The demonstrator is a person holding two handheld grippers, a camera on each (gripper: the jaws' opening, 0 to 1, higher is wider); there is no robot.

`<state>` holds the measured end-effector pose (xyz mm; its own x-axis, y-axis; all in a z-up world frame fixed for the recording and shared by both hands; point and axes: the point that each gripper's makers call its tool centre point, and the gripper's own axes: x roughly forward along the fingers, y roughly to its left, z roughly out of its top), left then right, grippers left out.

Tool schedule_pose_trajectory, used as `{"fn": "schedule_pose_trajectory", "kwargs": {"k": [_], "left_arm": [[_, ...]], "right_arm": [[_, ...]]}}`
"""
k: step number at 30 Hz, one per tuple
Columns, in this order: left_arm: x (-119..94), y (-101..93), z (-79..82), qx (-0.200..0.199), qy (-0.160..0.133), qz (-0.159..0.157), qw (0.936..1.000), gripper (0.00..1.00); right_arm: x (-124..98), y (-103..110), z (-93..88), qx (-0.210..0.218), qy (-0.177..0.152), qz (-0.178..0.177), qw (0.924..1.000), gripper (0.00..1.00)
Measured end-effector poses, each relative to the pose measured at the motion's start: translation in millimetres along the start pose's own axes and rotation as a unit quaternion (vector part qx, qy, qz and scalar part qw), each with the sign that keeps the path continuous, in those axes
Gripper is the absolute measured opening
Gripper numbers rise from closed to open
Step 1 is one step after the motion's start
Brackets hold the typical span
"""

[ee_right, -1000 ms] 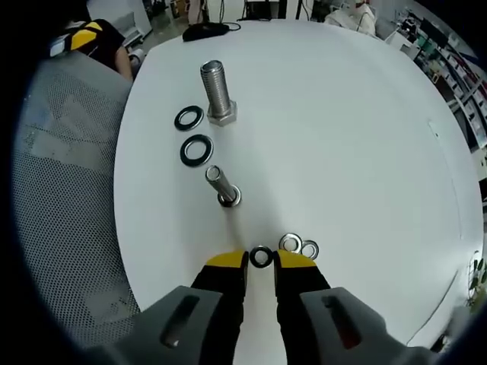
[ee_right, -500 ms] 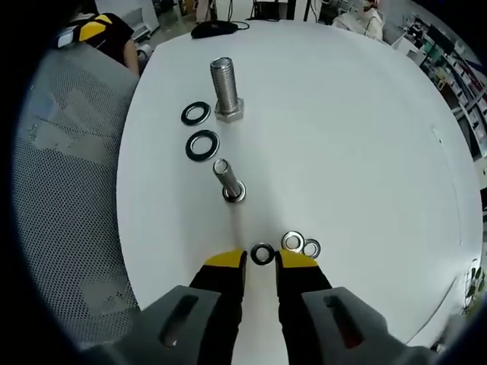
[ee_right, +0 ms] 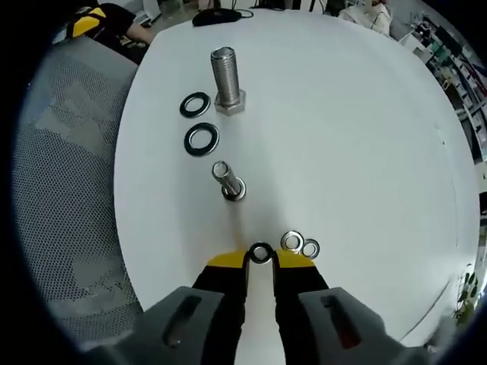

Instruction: Place the washer onto the threaded stud by aligning its center hole with the stud, sliding it down to the base, and recovering from edge contact or off-axis alignment until the washer reaches the visible bottom stop.

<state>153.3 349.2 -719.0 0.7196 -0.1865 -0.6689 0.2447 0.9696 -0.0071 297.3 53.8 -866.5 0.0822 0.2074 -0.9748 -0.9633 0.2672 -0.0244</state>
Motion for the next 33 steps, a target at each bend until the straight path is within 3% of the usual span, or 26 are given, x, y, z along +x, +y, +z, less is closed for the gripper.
{"fn": "schedule_pose_trajectory", "kwargs": {"k": [15,19,26,28,33], "left_arm": [[0.3,-7.6,-0.2,0.014,0.002,-0.024,0.9996,0.03],[0.0,-8.9,0.2,0.016,0.001,-0.028,0.9995,0.03],[0.1,-10.7,-1.5,0.019,0.005,-0.034,0.9992,0.03],[0.8,-11.8,-7.0,0.023,0.023,-0.036,0.9988,0.03],[-0.1,-12.6,-4.5,0.022,0.014,-0.039,0.9989,0.03]], "right_arm": [[1.1,-3.4,-0.9,0.033,0.014,-0.028,0.9989,0.14],[-0.3,-5.3,-2.9,0.061,0.013,-0.035,0.9974,0.14],[-18.0,1.4,2.8,0.064,-0.003,-0.027,0.9976,0.14],[-24.4,5.0,7.1,0.070,-0.012,-0.018,0.9973,0.14],[-37.4,10.3,13.6,0.073,-0.020,-0.013,0.9971,0.14]]}}
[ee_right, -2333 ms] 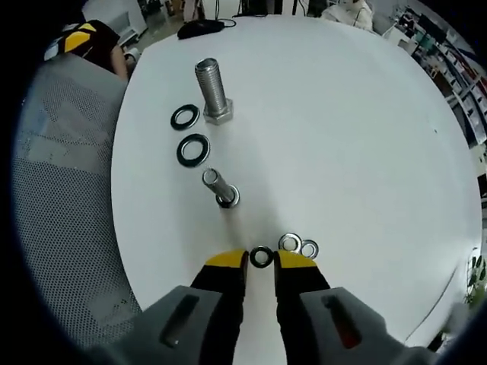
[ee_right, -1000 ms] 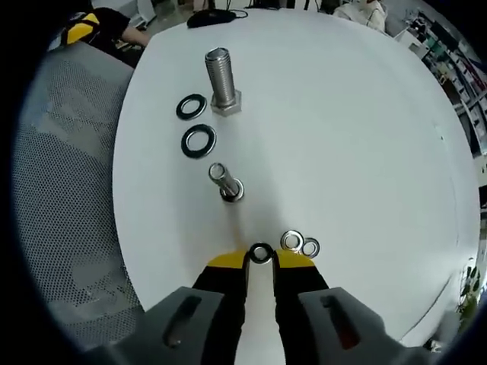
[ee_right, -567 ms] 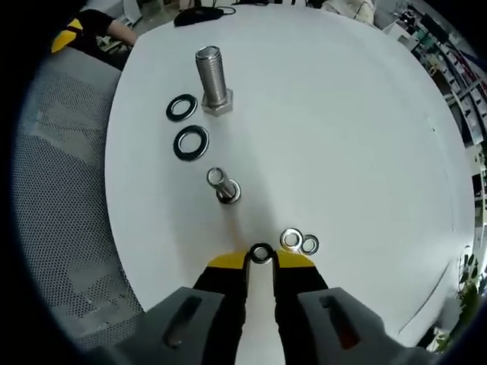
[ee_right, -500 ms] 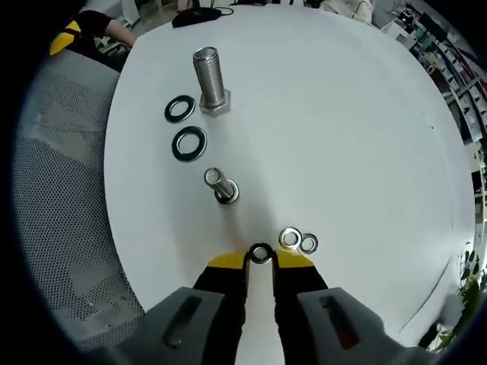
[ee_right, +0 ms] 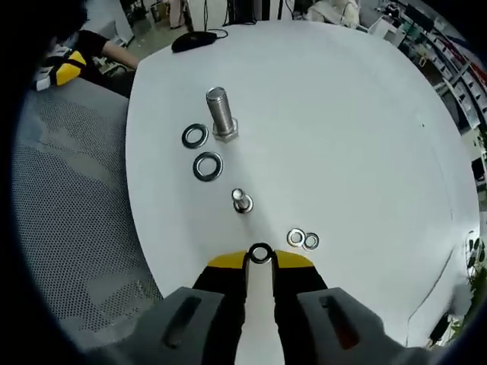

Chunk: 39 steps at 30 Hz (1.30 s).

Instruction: Place the washer onto the threaded stud by aligning its center hole with the stud, sliding it down to the base, and recovering from edge contact or off-axis alignment until the washer reaches the visible bottom stop.

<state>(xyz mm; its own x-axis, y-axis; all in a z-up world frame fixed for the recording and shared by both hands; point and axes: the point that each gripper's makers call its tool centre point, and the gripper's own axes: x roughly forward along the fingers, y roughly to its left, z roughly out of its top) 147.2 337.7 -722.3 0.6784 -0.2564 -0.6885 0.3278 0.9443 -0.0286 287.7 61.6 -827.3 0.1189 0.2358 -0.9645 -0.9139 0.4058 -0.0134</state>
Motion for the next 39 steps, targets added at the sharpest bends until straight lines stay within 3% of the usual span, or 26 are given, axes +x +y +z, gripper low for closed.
{"fn": "schedule_pose_trajectory", "kwargs": {"k": [15,23,39], "left_arm": [[-1.2,-1.7,0.8,-0.001,-0.007,-0.005,1.0000,0.03],[-1.7,-0.7,1.1,-0.002,-0.009,-0.002,1.0000,0.03],[-1.1,-1.0,1.8,-0.001,-0.009,-0.002,1.0000,0.03]], "right_arm": [[-26.9,13.8,32.3,-0.045,-0.003,0.013,0.9989,0.14],[-19.6,18.3,48.0,-0.066,0.000,0.009,0.9978,0.14],[-9.5,14.9,50.3,-0.080,0.013,0.011,0.9967,0.14]]}}
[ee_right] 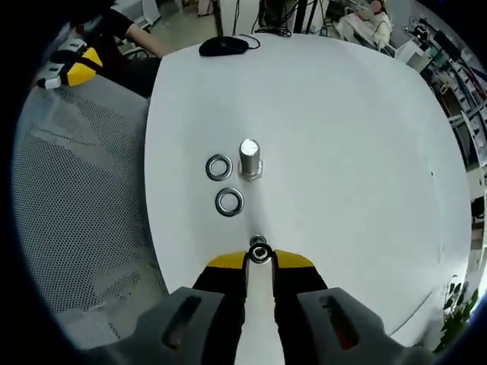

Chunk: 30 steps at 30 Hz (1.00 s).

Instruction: Place the washer onto the threaded stud by aligning its center hole with the stud, sliding it down to the base, and recovering from edge contact or off-axis alignment until the washer reaches the visible bottom stop.

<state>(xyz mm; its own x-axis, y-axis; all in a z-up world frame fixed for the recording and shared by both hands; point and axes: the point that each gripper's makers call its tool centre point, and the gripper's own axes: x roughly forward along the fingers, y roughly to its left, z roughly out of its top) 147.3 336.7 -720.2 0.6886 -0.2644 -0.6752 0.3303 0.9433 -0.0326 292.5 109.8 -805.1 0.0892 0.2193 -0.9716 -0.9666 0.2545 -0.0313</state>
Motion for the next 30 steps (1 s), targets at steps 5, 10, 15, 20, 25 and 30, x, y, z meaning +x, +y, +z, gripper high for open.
{"fn": "schedule_pose_trajectory", "kwargs": {"k": [5,10,15,20,25,30], "left_arm": [[0.1,-0.2,-0.1,0.001,0.001,0.000,1.0000,0.03],[0.4,-0.3,-0.3,0.001,0.001,-0.001,1.0000,0.03],[0.2,-0.4,-0.8,0.002,0.002,-0.001,1.0000,0.03],[0.2,-0.4,-1.3,0.001,0.004,-0.001,1.0000,0.03],[0.1,0.0,-1.6,0.001,0.004,0.000,1.0000,0.03],[0.1,0.0,-1.2,0.000,0.003,0.000,1.0000,0.02]], "right_arm": [[4.0,0.8,-0.3,-0.004,0.005,0.002,1.0000,0.14],[8.2,1.8,-2.5,-0.011,0.013,0.003,0.9998,0.14],[12.7,0.0,-3.3,-0.013,0.017,0.004,0.9998,0.14],[19.7,-1.1,-4.6,-0.019,0.024,0.007,0.9995,0.14],[27.6,-3.1,-7.2,-0.022,0.031,0.010,0.9992,0.14],[37.0,-5.1,-10.7,-0.019,0.034,0.012,0.9992,0.14]]}}
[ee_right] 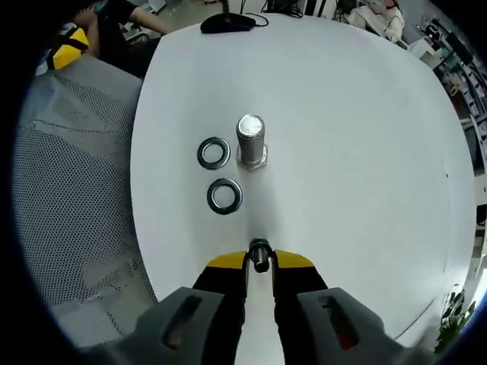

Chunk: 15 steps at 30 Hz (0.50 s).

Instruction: Place the washer onto the threaded stud by aligning its center hole with the stud, sliding it down to the base, and recovering from edge contact or off-axis alignment until the washer reaches the visible bottom stop.

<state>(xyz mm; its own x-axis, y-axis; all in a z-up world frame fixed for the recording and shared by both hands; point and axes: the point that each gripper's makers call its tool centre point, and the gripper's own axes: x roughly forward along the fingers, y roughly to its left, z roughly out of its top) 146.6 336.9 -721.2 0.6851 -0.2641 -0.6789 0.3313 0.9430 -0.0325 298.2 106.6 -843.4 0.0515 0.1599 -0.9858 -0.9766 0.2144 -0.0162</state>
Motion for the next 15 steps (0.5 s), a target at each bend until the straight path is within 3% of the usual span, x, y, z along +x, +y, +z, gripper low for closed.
{"fn": "schedule_pose_trajectory", "kwargs": {"k": [15], "left_arm": [[-0.1,1.1,0.6,-0.002,-0.002,0.003,1.0000,0.02]], "right_arm": [[13.6,4.8,-4.5,-0.001,0.008,0.005,1.0000,0.14]]}}
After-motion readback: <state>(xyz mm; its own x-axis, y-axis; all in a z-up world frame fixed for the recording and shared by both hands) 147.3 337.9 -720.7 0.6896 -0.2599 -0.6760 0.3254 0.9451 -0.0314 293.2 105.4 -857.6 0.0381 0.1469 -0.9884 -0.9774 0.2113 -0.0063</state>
